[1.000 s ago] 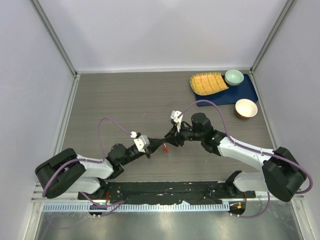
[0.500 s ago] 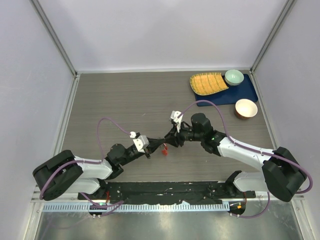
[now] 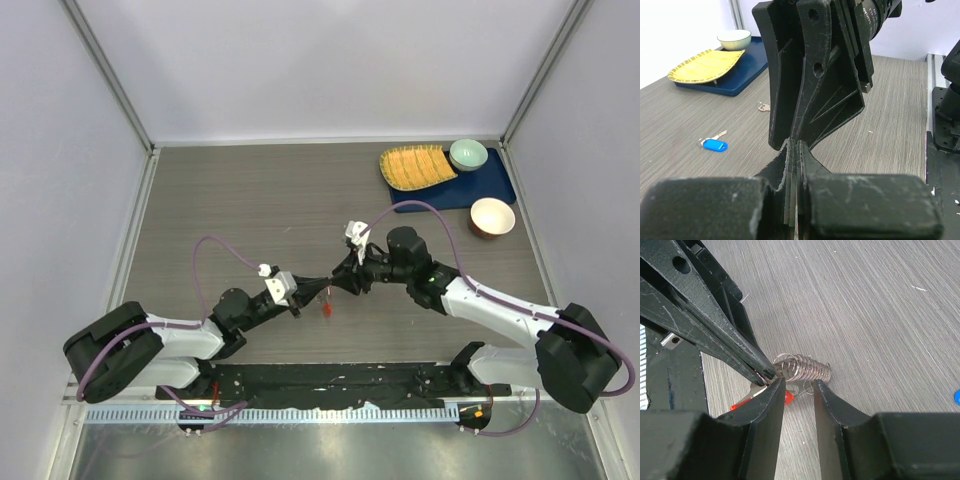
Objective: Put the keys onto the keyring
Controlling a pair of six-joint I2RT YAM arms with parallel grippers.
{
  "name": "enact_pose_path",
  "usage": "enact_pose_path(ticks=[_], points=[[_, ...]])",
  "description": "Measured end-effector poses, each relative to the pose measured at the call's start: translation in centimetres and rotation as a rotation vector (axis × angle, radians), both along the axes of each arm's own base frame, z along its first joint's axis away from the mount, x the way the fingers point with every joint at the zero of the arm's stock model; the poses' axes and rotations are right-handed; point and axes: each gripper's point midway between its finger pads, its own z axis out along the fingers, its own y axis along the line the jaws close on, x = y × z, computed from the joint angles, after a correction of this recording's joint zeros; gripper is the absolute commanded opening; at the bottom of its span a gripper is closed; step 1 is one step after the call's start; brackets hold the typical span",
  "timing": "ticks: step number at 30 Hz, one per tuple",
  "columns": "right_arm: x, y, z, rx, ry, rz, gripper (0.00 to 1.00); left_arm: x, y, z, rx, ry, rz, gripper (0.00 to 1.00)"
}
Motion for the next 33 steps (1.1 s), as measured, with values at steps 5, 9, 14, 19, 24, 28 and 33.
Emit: enact_pose_path(ticks=[5, 9, 14, 19, 24, 28, 33], points=[[-0.2, -0.2, -0.1, -0.007, 0.007, -0.001, 0.38, -0.1, 0.1, -0.2, 0.004, 0.004, -0.001, 0.00], [-0.7, -0.3, -0.4, -0.017, 0.030, 0.015, 0.38, 0.1, 0.2, -0.3, 0.007, 0.003, 0.013, 0.00], [-2.8, 0.1, -0.8, -0.021, 0.076, 0.100, 0.38, 0.8, 0.7, -0.1, 0.002, -0.002, 0.054, 0.00], [-3.2, 0.2, -0.7, -0.012, 0.084, 0.123, 0.38, 0.9, 0.9, 0.5, -0.008, -0.022, 0.067, 0.00], [-2.8, 0.4, -0.1, 0.009, 0.069, 0.107, 0.38, 0.9, 1.0, 1.0, -0.019, -0.033, 0.068, 0.00], [-2.1, 0.7, 0.6, 0.033, 0.049, 0.082, 0.49, 0.8, 1.1, 1.4, -0.028, -0.040, 0.068, 0.00], [-1.7, 1.0, 1.4, 0.068, 0.053, 0.055, 0.66, 0.9, 1.2, 1.5, -0.031, -0.041, 0.074, 0.00]])
